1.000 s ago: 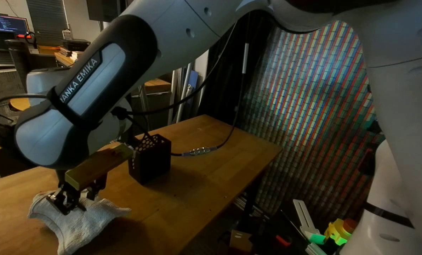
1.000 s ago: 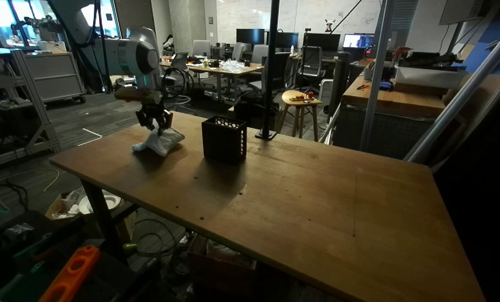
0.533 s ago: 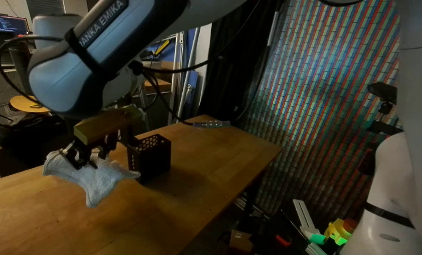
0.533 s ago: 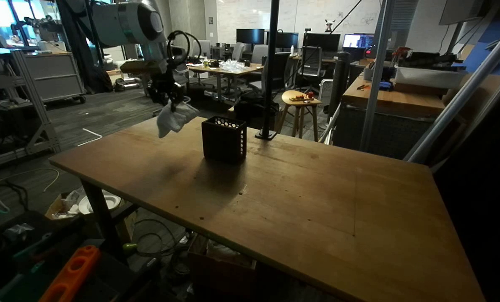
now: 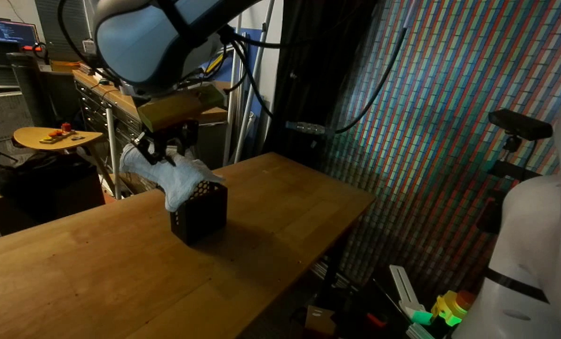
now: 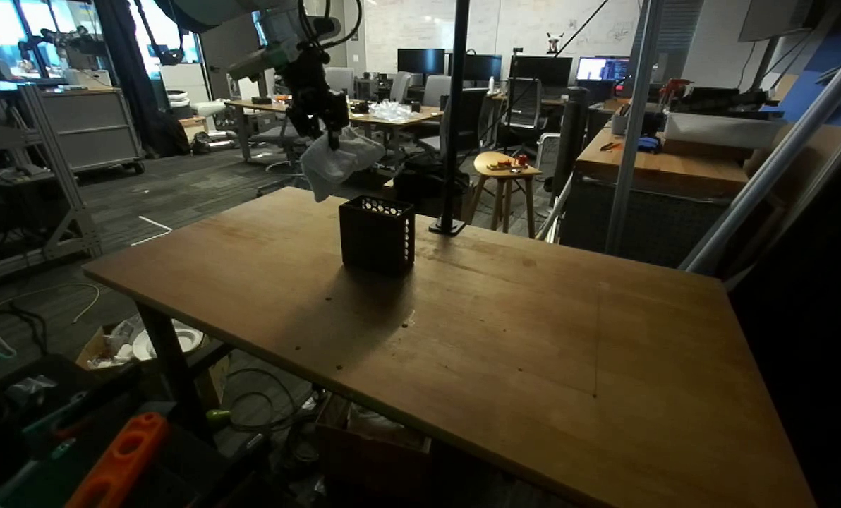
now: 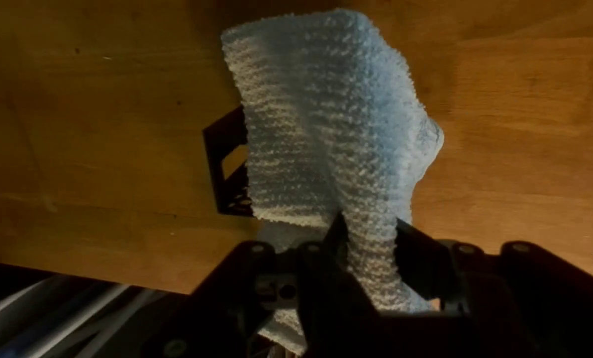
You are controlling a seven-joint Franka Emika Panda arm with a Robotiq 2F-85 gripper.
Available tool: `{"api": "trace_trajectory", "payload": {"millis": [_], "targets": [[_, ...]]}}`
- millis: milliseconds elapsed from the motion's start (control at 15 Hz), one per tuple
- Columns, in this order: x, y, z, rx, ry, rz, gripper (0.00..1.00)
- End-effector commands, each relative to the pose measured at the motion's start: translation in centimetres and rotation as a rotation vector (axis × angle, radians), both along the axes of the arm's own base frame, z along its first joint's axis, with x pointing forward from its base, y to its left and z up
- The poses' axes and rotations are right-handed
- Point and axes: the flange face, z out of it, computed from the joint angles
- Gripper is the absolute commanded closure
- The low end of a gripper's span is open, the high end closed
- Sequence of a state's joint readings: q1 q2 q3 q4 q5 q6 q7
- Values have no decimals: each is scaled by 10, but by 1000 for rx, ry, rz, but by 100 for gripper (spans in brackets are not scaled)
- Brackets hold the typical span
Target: Shove the cloth into the box
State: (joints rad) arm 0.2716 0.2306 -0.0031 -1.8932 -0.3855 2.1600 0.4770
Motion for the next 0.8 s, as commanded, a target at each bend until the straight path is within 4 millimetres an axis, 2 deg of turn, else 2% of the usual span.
{"api": "trace_trajectory", "payload": {"millis": [0,467,733], "targets": [[2,-19,13,-41,-36,-79,95],[18,-59,2,-78,-51,-102,95],[29,-68,-12,-49,-58,-98,95]]}}
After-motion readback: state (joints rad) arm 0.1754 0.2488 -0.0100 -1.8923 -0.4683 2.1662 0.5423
